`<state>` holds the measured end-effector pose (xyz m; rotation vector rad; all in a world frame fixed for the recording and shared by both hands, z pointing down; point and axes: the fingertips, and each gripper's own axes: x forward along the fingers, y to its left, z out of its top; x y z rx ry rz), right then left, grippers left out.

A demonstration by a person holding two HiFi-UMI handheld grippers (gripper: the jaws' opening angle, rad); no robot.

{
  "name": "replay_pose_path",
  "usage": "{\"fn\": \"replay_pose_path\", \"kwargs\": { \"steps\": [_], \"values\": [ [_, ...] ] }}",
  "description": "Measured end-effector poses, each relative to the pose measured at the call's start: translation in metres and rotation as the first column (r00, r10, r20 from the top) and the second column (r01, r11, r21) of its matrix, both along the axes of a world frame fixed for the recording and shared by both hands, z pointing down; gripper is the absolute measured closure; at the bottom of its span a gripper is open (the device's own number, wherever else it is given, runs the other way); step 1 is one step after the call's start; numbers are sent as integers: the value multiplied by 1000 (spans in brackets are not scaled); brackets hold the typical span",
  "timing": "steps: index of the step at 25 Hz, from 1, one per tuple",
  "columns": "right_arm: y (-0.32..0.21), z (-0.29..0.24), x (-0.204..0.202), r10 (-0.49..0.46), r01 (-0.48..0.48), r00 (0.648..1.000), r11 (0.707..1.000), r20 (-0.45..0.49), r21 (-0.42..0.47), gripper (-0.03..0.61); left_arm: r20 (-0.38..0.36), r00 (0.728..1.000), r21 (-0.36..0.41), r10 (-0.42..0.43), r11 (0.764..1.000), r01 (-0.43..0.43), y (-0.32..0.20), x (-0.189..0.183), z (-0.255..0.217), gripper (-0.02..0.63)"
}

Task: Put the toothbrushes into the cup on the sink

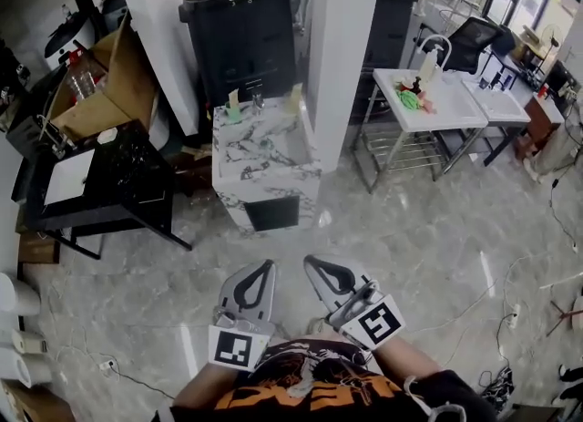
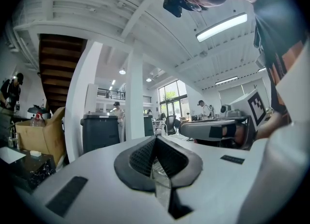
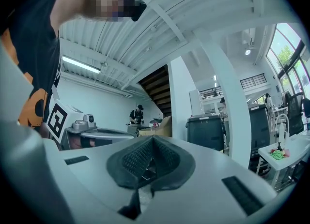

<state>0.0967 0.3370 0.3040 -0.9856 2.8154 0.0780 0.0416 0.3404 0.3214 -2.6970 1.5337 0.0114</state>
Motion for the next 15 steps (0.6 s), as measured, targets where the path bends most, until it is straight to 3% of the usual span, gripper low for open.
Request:
{"fn": "replay_pose_path", "kwargs": {
  "steps": [7,15],
  "values": [
    [-2,0,-1,0,0,999,1000,-35,5,566,39,998,49,40,998,-41,-3,6,-10,591],
    [-2,-13,-20,-11,12,999,1000,-32,22,566,49,998,53,26,998,-28,-3,-13,-14,591]
  ]
}}
